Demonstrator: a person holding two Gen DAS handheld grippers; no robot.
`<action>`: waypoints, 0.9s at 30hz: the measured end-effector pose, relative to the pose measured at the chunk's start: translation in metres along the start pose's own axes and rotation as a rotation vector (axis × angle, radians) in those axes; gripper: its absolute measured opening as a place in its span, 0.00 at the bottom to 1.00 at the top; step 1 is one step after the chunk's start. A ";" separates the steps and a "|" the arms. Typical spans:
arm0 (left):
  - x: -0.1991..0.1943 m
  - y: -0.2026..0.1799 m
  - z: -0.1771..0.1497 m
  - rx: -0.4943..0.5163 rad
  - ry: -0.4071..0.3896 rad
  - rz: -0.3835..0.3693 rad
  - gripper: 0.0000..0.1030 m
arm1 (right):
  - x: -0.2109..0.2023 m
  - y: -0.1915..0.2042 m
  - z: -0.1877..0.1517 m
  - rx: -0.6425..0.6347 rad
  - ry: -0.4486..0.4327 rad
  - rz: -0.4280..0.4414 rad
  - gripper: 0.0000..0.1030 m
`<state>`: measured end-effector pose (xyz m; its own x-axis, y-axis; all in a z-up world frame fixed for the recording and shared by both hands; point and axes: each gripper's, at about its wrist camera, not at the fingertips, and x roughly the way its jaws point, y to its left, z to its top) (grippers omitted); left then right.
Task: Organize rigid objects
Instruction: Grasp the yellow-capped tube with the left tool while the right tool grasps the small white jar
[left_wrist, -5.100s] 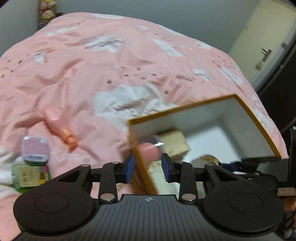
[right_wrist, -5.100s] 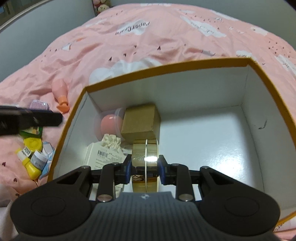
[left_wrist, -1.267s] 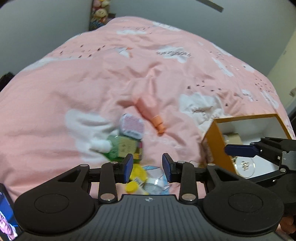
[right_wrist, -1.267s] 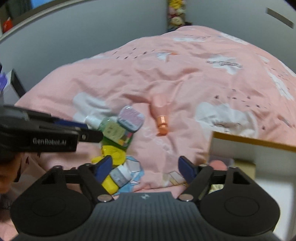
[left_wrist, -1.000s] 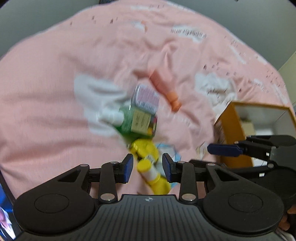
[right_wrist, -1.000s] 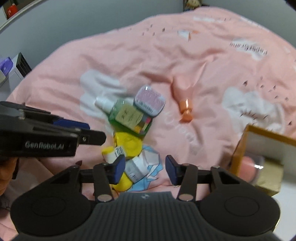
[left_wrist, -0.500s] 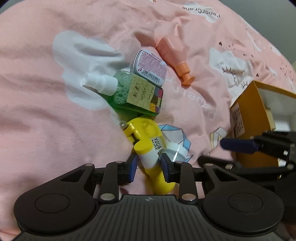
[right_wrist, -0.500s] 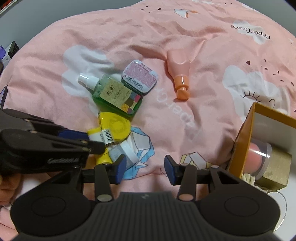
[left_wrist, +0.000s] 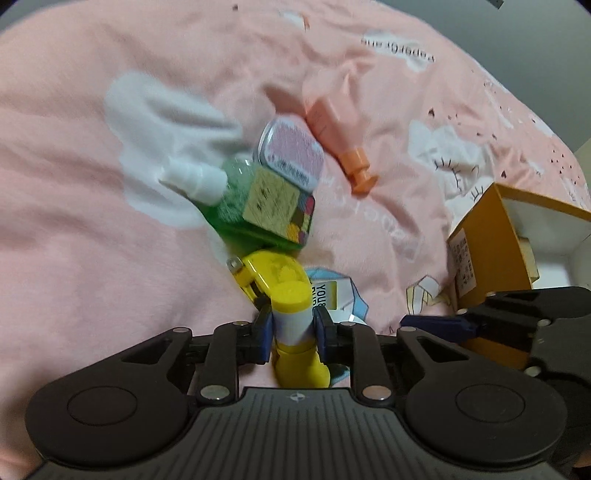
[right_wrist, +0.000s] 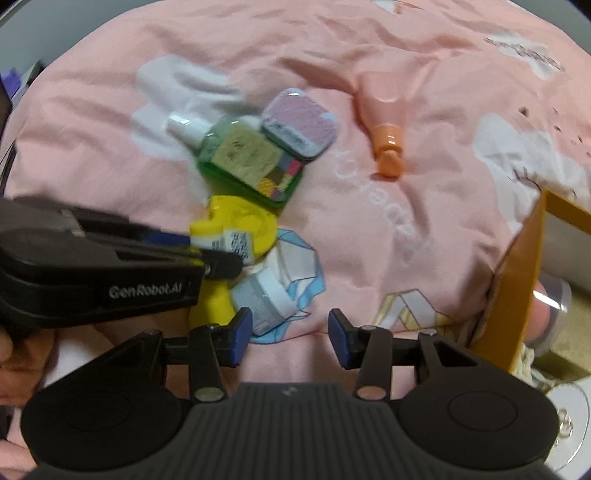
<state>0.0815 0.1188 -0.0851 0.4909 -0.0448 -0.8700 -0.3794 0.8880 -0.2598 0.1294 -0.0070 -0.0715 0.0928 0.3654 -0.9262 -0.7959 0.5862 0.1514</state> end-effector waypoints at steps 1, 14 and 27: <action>-0.003 0.000 0.000 0.006 -0.007 0.002 0.24 | 0.001 0.003 0.000 -0.024 0.005 0.002 0.44; -0.003 0.002 -0.001 0.002 -0.013 -0.009 0.24 | 0.033 0.018 0.009 -0.242 0.056 -0.016 0.41; -0.024 -0.008 -0.003 0.040 -0.109 -0.033 0.23 | -0.003 0.014 0.001 -0.171 -0.017 -0.058 0.35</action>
<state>0.0699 0.1112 -0.0632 0.5856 -0.0262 -0.8102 -0.3309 0.9047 -0.2684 0.1185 0.0011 -0.0660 0.1503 0.3473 -0.9256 -0.8790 0.4755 0.0356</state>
